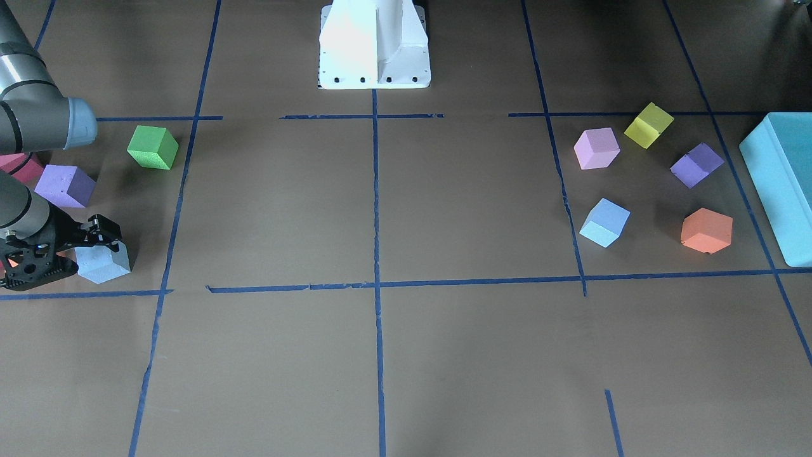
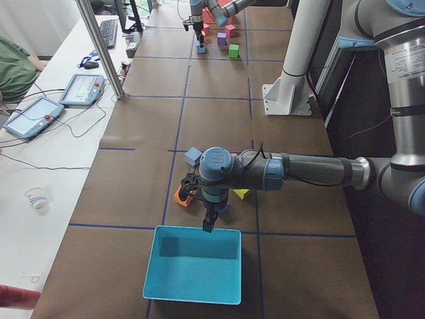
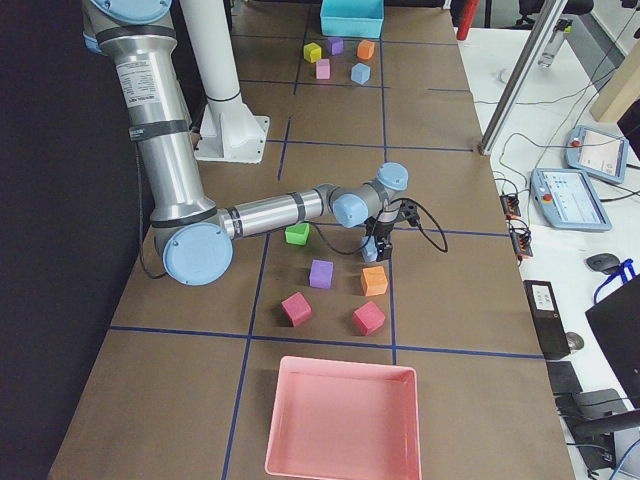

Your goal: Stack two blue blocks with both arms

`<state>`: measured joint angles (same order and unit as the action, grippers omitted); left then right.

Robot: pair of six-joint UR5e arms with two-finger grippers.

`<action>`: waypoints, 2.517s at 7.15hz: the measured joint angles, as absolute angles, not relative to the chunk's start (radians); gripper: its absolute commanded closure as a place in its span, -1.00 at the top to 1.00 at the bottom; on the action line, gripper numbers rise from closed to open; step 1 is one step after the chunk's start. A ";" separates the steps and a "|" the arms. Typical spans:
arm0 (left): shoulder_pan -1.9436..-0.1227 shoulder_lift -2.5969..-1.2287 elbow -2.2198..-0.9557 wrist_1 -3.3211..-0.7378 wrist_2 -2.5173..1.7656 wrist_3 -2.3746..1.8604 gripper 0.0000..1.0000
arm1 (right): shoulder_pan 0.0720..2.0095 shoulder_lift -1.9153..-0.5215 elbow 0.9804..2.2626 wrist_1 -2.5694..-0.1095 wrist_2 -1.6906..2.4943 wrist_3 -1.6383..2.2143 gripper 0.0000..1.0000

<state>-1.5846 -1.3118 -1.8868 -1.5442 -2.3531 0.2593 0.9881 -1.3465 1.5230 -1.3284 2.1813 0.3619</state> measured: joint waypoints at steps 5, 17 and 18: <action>-1.585 -1.310 -1.890 -1.545 -2.353 0.259 1.00 | 0.967 -1.310 1.519 -1.332 2.184 0.372 -0.32; -1.586 -1.299 -1.914 -1.543 -2.353 0.259 1.00 | 0.555 -0.587 1.202 -1.468 1.921 1.196 0.99; -1.586 -1.298 -1.916 -1.543 -2.353 0.259 1.00 | 0.554 -0.585 1.206 -1.469 1.914 1.191 0.99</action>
